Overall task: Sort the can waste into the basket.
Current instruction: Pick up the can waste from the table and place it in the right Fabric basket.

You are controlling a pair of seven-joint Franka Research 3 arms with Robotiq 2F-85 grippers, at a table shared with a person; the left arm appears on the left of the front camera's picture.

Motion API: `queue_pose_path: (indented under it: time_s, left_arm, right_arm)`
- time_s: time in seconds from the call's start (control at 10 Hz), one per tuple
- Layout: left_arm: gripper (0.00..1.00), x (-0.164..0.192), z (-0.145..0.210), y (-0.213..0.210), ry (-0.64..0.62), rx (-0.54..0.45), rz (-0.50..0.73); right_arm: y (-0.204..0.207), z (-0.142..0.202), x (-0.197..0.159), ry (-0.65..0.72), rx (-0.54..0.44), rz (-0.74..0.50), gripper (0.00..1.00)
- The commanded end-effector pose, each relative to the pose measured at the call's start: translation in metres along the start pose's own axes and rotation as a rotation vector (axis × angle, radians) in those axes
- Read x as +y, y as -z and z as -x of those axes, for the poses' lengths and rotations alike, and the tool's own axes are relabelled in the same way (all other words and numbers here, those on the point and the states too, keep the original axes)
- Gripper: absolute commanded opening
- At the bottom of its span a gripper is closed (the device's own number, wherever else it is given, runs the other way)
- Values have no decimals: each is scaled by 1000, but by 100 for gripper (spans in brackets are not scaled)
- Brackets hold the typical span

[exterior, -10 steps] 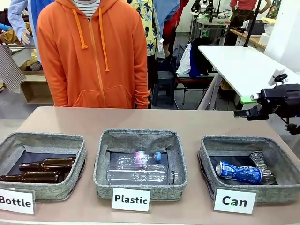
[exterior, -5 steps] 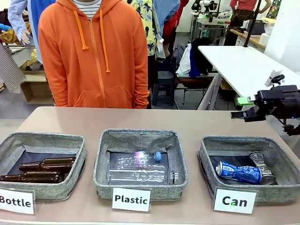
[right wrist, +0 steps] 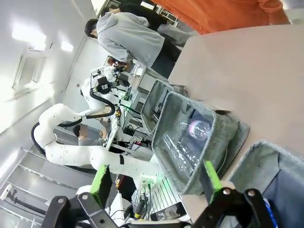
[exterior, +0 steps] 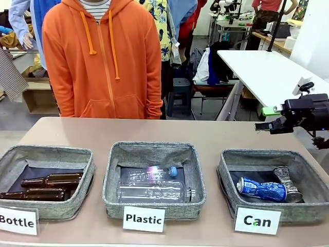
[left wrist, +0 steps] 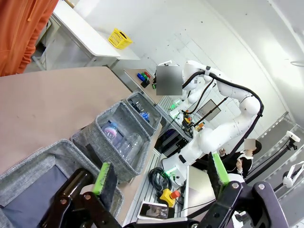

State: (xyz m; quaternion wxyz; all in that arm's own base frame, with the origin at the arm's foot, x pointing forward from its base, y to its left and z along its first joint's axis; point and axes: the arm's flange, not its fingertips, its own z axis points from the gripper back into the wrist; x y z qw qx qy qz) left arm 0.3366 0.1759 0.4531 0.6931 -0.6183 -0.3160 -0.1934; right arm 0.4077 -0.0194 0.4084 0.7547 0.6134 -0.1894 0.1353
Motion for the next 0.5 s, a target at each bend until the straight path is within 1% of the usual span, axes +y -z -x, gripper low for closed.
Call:
queue_pose_path:
  time_s: [0.0, 0.4]
  left_arm:
    - [100, -3, 1, 0, 0, 8, -4]
    - [100, -3, 1, 0, 0, 8, -4]
  right_arm:
    - [-2, -3, 3, 16, 20, -4, 100]
    - [-2, -3, 3, 16, 20, -4, 100]
